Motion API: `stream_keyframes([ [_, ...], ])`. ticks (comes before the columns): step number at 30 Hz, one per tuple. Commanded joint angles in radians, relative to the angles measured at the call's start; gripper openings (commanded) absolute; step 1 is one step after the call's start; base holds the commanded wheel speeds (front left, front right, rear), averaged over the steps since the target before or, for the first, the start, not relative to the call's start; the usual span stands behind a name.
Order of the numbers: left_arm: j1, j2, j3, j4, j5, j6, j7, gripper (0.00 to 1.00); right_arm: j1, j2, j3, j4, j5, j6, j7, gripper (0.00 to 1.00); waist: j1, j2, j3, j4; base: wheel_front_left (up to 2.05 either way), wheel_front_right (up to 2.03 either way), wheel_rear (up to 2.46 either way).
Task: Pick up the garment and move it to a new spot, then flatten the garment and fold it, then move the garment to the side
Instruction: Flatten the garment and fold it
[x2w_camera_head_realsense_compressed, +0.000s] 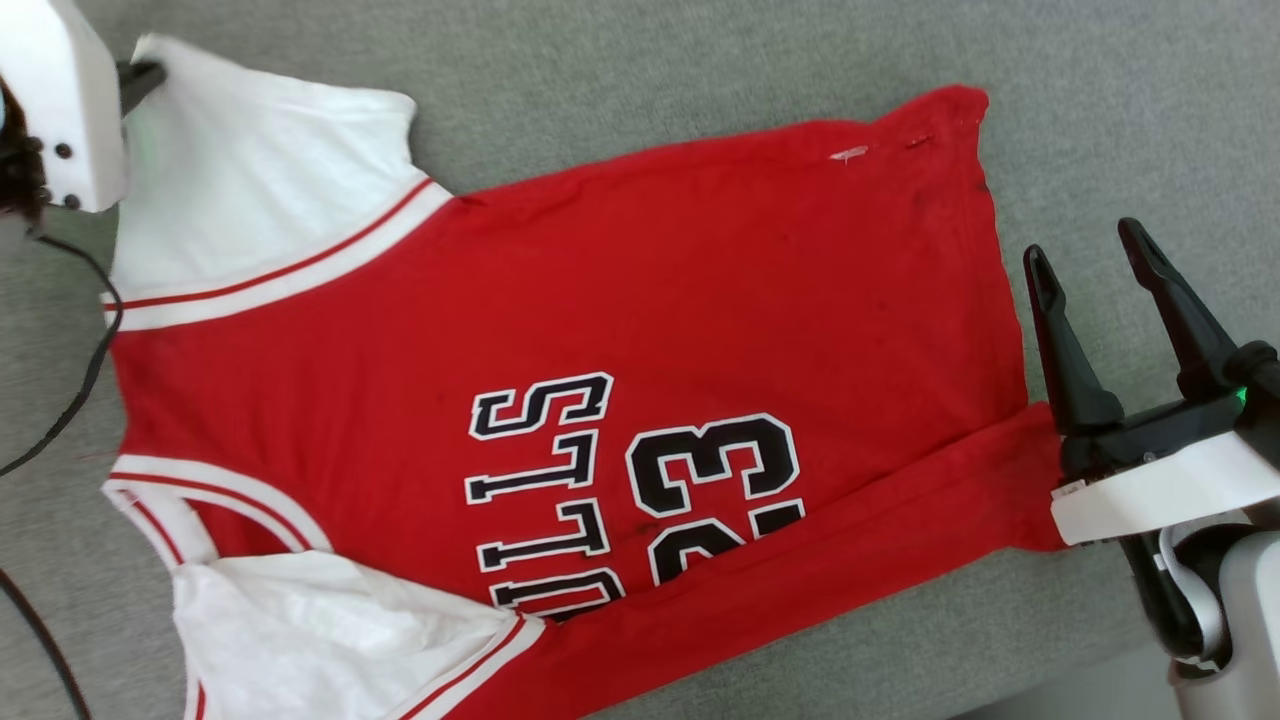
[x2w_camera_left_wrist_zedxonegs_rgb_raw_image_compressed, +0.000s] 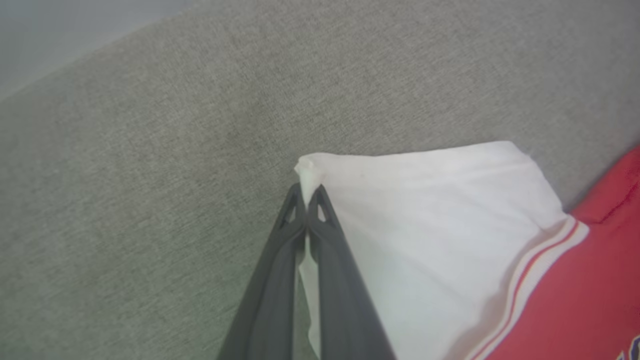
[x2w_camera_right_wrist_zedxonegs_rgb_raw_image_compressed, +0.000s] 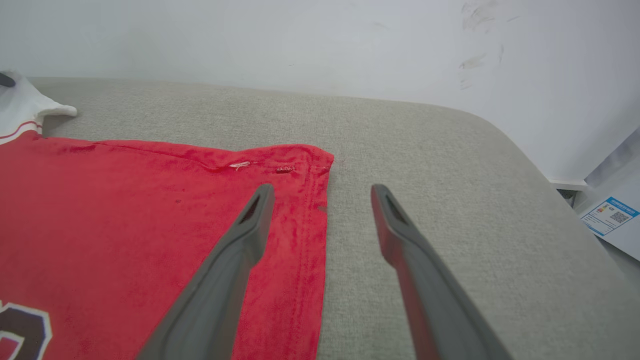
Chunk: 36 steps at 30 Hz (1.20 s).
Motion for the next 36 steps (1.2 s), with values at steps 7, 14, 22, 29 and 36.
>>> stream_keyframes([
  [7,0.100,0.042,-0.048,-0.163,-0.067,-0.001,-0.194,0.00,-0.006,-0.102,0.007,-0.013,0.005,-0.001,0.167,1.00,-0.0001,0.0000,-0.104,0.074,0.00,0.00,0.00],
  [14,0.178,0.091,-0.096,-0.343,-0.103,-0.001,-0.288,0.00,-0.077,-0.235,0.046,-0.049,0.072,-0.001,0.463,1.00,-0.0001,0.0000,-0.141,0.145,0.00,0.00,0.00],
  [22,0.252,0.133,-0.106,-0.556,-0.085,0.014,-0.352,0.00,-0.234,-0.362,0.073,0.019,0.169,-0.001,0.810,1.00,-0.0001,0.0000,-0.121,0.237,0.00,0.00,0.00],
  [29,0.300,0.126,-0.106,-0.678,-0.068,0.049,-0.398,0.00,-0.336,-0.396,0.103,0.139,0.160,-0.001,0.960,1.00,-0.0001,0.0000,-0.097,0.303,0.00,0.00,0.00],
  [36,0.332,0.106,-0.127,-0.765,-0.038,0.074,-0.424,0.00,-0.412,-0.424,0.164,0.257,0.142,-0.001,0.983,1.00,-0.0001,0.0000,-0.059,0.365,0.00,0.00,0.00],
])
